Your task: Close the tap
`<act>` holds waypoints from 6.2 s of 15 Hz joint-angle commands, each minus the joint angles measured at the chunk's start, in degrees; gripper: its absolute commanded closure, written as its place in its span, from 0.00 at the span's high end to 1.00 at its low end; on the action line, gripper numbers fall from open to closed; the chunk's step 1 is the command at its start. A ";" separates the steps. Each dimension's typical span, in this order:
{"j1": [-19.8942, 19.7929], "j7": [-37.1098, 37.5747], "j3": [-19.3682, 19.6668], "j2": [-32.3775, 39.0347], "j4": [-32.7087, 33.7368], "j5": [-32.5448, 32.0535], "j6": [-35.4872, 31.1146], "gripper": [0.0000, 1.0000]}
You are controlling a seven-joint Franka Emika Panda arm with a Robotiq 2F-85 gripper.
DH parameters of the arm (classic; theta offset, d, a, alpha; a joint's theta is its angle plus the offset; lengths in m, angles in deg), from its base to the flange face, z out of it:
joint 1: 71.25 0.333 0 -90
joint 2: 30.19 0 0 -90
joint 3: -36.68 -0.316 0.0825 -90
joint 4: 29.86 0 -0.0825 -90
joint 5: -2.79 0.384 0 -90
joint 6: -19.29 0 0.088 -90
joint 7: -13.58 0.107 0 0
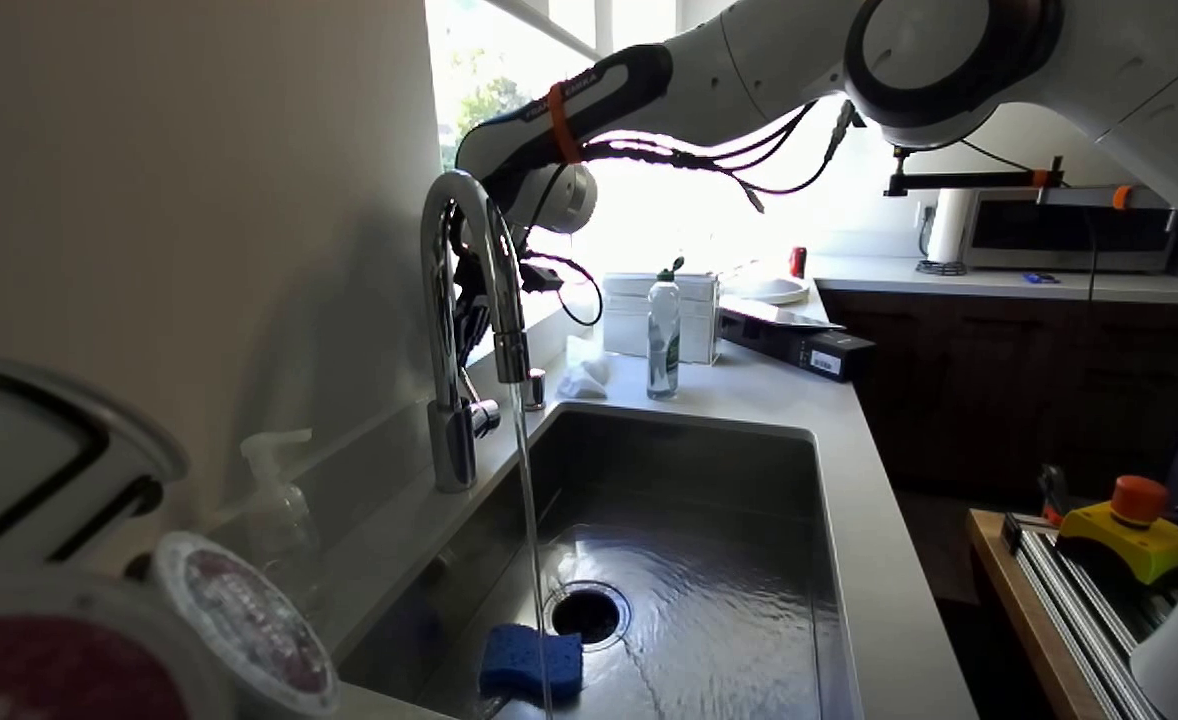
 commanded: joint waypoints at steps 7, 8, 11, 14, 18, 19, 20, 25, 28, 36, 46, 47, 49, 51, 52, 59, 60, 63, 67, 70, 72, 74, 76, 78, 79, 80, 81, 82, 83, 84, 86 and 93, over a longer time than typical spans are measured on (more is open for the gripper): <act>0.25 -3.27 -0.61 -6.95 -10.24 0.03 1.63 0.03; 0.17 -3.29 -0.58 -7.54 -11.12 0.21 1.57 0.03; 0.02 -3.05 -0.19 -9.81 -14.48 0.40 1.28 0.03; -0.35 -2.85 0.17 -12.34 -18.40 1.04 0.55 0.03; -0.29 -2.52 0.96 -14.33 -21.70 1.20 0.12 0.03; -0.26 -2.41 1.12 -14.65 -22.18 1.29 -0.03 0.03; -0.31 -2.40 1.30 -14.73 -22.39 1.45 -0.36 0.03; -0.36 -2.22 1.61 -14.96 -23.09 2.78 -3.42 0.03; -0.25 -2.26 1.74 -14.92 -22.82 3.06 -3.75 0.03; 0.22 -3.37 1.06 -13.95 -20.54 2.78 -1.83 0.03; 1.30 -7.51 -0.29 -12.05 -17.03 1.78 1.26 0.03; 1.26 -7.79 -0.50 -11.99 -17.13 2.28 0.66 0.03; 1.30 -8.33 -0.66 -11.91 -17.05 2.45 0.42 0.03; 1.48 -8.71 -0.75 -11.80 -16.57 2.35 0.87 0.03; 1.71 -8.77 -0.75 -11.69 -16.21 2.07 1.03 0.03; 2.13 -10.59 -1.19 -10.47 -13.91 2.11 2.47 0.03; 2.21 -10.90 -1.14 -10.21 -13.38 1.99 3.01 0.03; 2.48 -11.34 -0.83 -9.54 -11.99 1.73 4.27 0.03; 3.86 -10.49 -0.99 -8.84 -11.05 1.59 6.12 0.42; 3.89 -9.13 -0.15 -9.67 -11.92 1.61 5.55 0.59; 3.99 -8.10 0.35 -10.46 -12.98 1.42 4.38 0.64; 4.06 -7.14 0.86 -11.21 -14.03 1.14 3.19 0.79; 4.06 -6.51 1.27 -11.84 -14.94 0.92 1.85 0.92; 4.42 -5.72 1.80 -12.33 -15.69 0.30 0.36 1.00; 4.55 -5.26 2.10 -12.44 -15.94 -0.17 -0.18 1.00; 4.79 -4.62 2.45 -12.59 -16.32 -0.79 -0.86 1.00; 5.04 -4.01 2.70 -12.97 -16.84 -1.24 -1.19 1.00; 5.41 -2.83 3.14 -13.59 -17.56 -1.92 -1.42 1.00; 5.70 -1.83 3.45 -14.03 -17.99 -2.56 -1.52 1.00; 6.15 -0.60 3.85 -14.77 -18.87 -3.33 -1.92 1.00; 6.94 1.65 4.62 -16.43 -20.97 -4.83 -2.96 1.00; 8.84 10.29 7.66 -22.53 -27.57 -10.60 -2.40 1.00</act>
